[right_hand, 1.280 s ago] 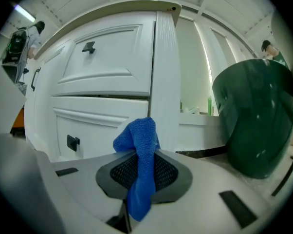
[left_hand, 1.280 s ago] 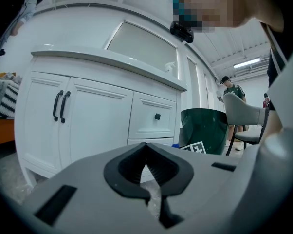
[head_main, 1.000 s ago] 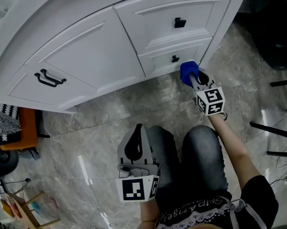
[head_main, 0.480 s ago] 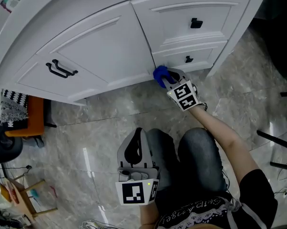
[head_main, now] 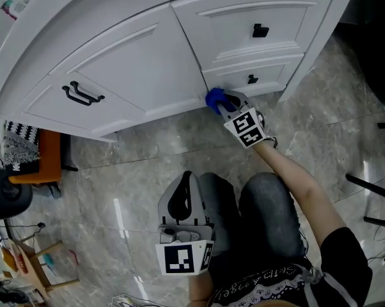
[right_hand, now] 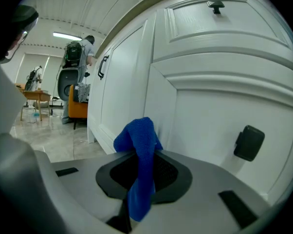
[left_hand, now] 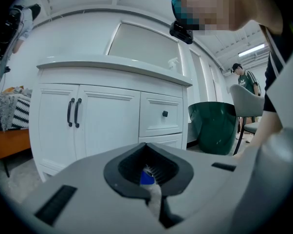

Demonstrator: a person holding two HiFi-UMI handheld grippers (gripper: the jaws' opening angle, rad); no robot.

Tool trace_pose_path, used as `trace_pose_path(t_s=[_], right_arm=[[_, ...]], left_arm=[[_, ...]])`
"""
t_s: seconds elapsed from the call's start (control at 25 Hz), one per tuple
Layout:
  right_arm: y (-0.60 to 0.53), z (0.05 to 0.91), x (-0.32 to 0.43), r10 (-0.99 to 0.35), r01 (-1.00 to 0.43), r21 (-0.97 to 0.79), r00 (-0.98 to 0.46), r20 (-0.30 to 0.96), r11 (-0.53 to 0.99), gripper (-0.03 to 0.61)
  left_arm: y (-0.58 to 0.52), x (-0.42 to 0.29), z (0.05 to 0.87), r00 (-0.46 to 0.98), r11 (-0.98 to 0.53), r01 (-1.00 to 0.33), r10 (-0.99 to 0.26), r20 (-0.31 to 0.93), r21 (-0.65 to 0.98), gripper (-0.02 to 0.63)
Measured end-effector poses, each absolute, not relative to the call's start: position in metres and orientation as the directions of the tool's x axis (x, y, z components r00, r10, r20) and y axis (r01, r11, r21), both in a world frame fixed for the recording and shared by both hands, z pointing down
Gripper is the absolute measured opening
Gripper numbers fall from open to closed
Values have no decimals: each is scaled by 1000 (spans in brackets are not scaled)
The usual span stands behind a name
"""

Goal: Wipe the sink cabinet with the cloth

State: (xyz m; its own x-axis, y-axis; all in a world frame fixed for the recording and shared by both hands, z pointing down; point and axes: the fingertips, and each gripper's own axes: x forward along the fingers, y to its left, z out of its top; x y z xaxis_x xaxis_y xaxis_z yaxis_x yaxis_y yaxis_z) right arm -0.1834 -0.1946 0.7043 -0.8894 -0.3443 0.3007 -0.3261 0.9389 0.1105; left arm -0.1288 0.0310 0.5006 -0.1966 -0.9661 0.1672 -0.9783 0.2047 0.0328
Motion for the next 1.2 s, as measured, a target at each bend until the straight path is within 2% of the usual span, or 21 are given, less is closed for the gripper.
trace_pose_path(t_s=[0.48, 1.2], right_arm=[[-247, 712, -126, -501, -495, 94, -823, 267, 864, 60], [-273, 711, -84, -550, -531, 146, -791, 268, 835, 60]], left_arm=[[26, -123, 507, -175, 183, -982, -970, 168, 38, 5], [15, -112, 511, -147, 156, -987, -974, 175, 40, 5]])
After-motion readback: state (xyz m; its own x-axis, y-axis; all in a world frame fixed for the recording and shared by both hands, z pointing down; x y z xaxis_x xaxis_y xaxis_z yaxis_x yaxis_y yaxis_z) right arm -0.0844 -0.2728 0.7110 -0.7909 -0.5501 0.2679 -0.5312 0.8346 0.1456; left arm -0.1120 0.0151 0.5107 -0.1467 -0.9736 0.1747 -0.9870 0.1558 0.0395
